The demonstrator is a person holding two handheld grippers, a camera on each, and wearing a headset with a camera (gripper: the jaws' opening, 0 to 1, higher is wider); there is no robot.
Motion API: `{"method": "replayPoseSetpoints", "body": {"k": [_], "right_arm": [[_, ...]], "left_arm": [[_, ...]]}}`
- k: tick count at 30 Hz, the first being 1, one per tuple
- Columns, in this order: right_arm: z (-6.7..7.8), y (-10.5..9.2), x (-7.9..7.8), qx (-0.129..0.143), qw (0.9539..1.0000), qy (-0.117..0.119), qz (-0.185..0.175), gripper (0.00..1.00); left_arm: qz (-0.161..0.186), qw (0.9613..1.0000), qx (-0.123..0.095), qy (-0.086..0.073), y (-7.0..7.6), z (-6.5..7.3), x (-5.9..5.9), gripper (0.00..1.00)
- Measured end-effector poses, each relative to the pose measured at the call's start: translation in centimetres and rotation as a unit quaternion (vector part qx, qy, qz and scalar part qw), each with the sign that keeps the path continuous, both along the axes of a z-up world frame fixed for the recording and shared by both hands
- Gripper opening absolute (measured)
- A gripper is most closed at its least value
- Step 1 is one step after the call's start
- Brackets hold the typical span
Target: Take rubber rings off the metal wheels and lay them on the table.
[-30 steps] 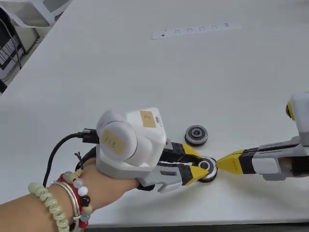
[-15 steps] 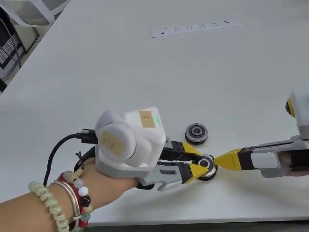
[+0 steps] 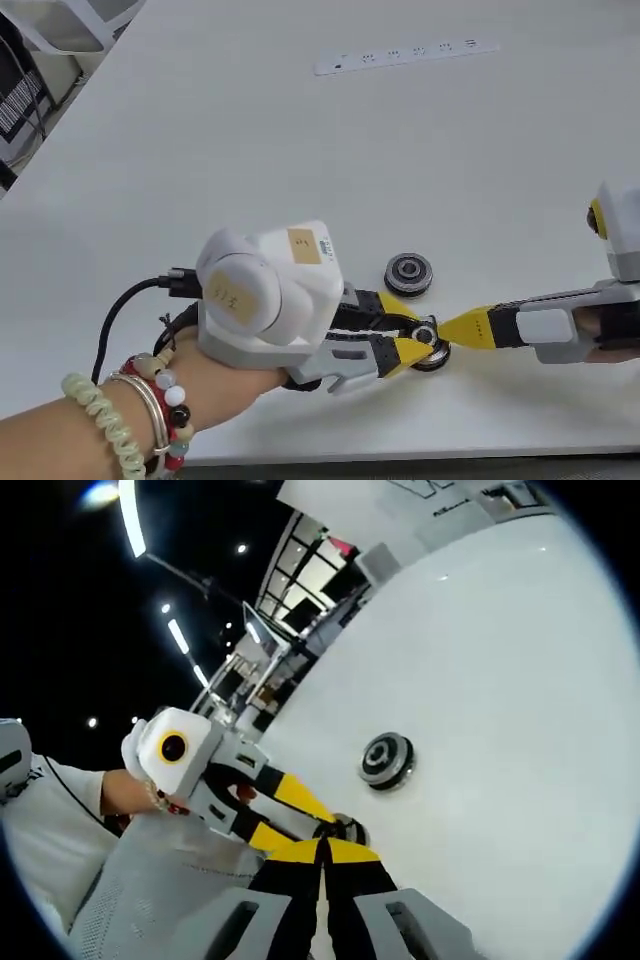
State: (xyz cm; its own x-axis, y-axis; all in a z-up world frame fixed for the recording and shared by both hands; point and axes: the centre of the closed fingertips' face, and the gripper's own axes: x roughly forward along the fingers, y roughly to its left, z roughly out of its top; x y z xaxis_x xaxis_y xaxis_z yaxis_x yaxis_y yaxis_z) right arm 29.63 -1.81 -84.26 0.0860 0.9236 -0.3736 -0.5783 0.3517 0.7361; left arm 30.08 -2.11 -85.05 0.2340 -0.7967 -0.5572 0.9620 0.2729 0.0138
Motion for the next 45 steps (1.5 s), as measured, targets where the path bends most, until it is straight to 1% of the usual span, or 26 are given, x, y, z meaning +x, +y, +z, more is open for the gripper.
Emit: {"method": "replayPoseSetpoints", "body": {"k": [3,8,9,10,11,12,13,14,17,18,20,23,25,26,27,29,30,32,34,36,40,42,44,45], "right_arm": [[0.1,0.1,-0.1,0.003,1.0000,-0.002,0.004,0.00],[0.5,0.3,-0.2,0.019,0.9998,0.003,0.007,0.00],[0.9,0.5,-0.5,0.033,0.9993,0.011,0.010,0.00],[1.2,0.7,-0.3,0.045,0.9989,-0.001,0.007,0.00],[2.1,0.9,-0.2,0.068,0.9976,-0.005,0.009,0.00],[1.6,0.3,0.2,0.048,0.9988,-0.010,0.000,0.00],[1.2,0.0,0.6,0.038,0.9992,-0.011,-0.009,0.00],[1.1,0.0,0.6,0.035,0.9993,-0.004,-0.012,0.00],[0.7,0.2,0.3,0.023,0.9996,-0.019,0.000,0.00],[0.3,0.1,0.1,0.010,0.9997,-0.021,0.003,0.00],[-0.2,0.0,0.1,-0.005,0.9997,-0.024,0.004,0.00],[-0.3,-0.1,0.0,-0.012,0.9993,-0.033,0.011,0.00],[-0.2,-0.1,-0.1,-0.013,0.9991,-0.037,0.012,0.00],[-0.2,-0.2,0.0,-0.015,0.9990,-0.041,0.011,0.00],[-0.2,-0.3,0.1,-0.017,0.9989,-0.042,0.010,0.00],[-0.1,-0.5,0.1,-0.020,0.9988,-0.044,0.009,0.00],[-0.1,-0.6,0.2,-0.021,0.9987,-0.045,0.009,0.00],[0.1,-0.9,0.2,-0.022,0.9986,-0.048,0.009,0.00],[0.4,-1.1,0.3,-0.017,0.9988,-0.045,0.003,0.00],[0.8,-1.3,0.3,-0.012,0.9990,-0.043,0.000,0.00],[1.4,-1.9,0.2,-0.019,0.9986,-0.050,0.000,0.00],[1.7,-2.1,0.2,-0.019,0.9985,-0.052,-0.001,0.00],[2.4,-2.4,0.3,-0.019,0.9981,-0.059,-0.003,0.00],[2.6,-2.5,0.4,-0.018,0.9980,-0.060,-0.003,0.00]], "left_arm": [[-0.001,1.0000,0.000,0.000,0.0,0.0,0.0,0.13],[-0.001,1.0000,0.001,-0.001,0.0,0.0,0.0,0.13],[-0.002,1.0000,0.002,-0.002,0.0,0.0,0.0,0.13],[-0.004,1.0000,0.003,-0.004,-0.1,0.0,0.0,0.13],[-0.004,1.0000,0.004,-0.004,-0.1,0.0,0.0,0.13],[-0.004,1.0000,0.005,-0.005,-0.1,0.0,0.0,0.13],[-0.004,1.0000,0.005,-0.006,-0.1,0.0,0.0,0.13],[-0.004,1.0000,0.006,-0.006,-0.1,0.0,0.0,0.13],[-0.004,0.9999,0.007,-0.006,-0.2,0.0,0.0,0.13],[-0.002,1.0000,0.007,-0.005,-0.2,0.0,0.0,0.13],[-0.001,1.0000,0.008,-0.005,-0.2,0.0,-0.1,0.14],[-0.013,0.9998,0.010,-0.009,-0.2,0.0,-0.2,0.14],[-0.014,0.9998,0.011,-0.005,-0.3,0.2,-0.3,0.14],[-0.019,0.9997,0.015,-0.006,-0.2,0.3,-0.3,0.15],[-0.023,0.9996,0.016,-0.007,-0.2,0.5,-0.3,0.15],[-0.032,0.9992,0.012,-0.021,-0.4,1.3,-0.3,0.15],[-0.032,0.9992,0.010,-0.019,-0.4,1.6,-0.3,0.17],[-0.029,0.9995,0.000,-0.016,-0.5,2.4,-0.2,0.22],[-0.026,0.9995,-0.010,-0.017,-0.3,3.6,-0.1,0.27],[-0.023,0.9995,-0.015,-0.017,-0.2,4.4,0.0,0.30],[-0.024,0.9991,-0.027,-0.021,0.3,6.4,0.0,0.33],[-0.026,0.9991,-0.026,-0.023,0.5,7.0,-0.1,0.37],[-0.021,0.9991,-0.010,-0.036,1.2,7.5,0.2,0.40],[-0.008,0.9992,0.002,-0.040,1.8,7.8,0.5,0.42]]}}
